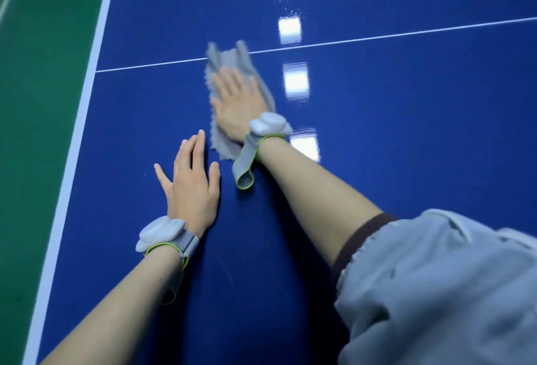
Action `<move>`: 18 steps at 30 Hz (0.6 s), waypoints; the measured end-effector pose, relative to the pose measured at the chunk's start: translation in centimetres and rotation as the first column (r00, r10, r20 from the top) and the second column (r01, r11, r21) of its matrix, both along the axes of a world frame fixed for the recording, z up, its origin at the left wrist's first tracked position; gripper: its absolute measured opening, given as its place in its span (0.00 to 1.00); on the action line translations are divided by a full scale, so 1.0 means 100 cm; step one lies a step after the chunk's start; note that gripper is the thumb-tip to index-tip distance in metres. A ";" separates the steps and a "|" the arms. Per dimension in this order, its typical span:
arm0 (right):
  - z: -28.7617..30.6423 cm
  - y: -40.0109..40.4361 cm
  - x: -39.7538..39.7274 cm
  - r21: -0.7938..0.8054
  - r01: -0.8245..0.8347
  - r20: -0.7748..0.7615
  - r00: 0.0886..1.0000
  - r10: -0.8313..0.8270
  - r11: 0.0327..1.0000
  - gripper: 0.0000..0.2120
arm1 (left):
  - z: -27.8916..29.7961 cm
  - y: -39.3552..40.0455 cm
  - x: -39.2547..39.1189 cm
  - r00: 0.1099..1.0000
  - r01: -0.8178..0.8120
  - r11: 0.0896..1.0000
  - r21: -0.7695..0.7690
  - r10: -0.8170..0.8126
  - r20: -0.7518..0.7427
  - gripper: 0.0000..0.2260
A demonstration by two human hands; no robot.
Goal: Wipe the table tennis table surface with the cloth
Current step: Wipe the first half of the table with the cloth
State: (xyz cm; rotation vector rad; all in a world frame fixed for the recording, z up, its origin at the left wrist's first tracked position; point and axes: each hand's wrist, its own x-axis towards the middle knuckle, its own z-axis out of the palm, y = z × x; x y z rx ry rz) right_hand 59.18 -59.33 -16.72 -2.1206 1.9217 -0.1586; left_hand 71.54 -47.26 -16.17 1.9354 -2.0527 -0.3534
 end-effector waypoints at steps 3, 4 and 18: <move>0.001 0.020 0.018 0.005 -0.260 -0.023 0.965 0.260 0.966 0.24 | 0.000 -0.001 0.001 1.000 -0.002 1.000 0.000 0.002 0.019 0.24; 0.002 0.026 0.014 0.002 -0.322 -0.018 0.946 0.322 0.947 0.24 | 0.001 -0.001 0.001 1.000 -0.004 1.000 -0.001 0.004 0.024 0.24; -0.003 0.034 -0.263 -0.055 0.461 -0.024 0.886 -0.463 0.886 0.24 | 0.002 0.000 0.000 1.000 -0.014 0.999 0.044 0.013 0.005 0.22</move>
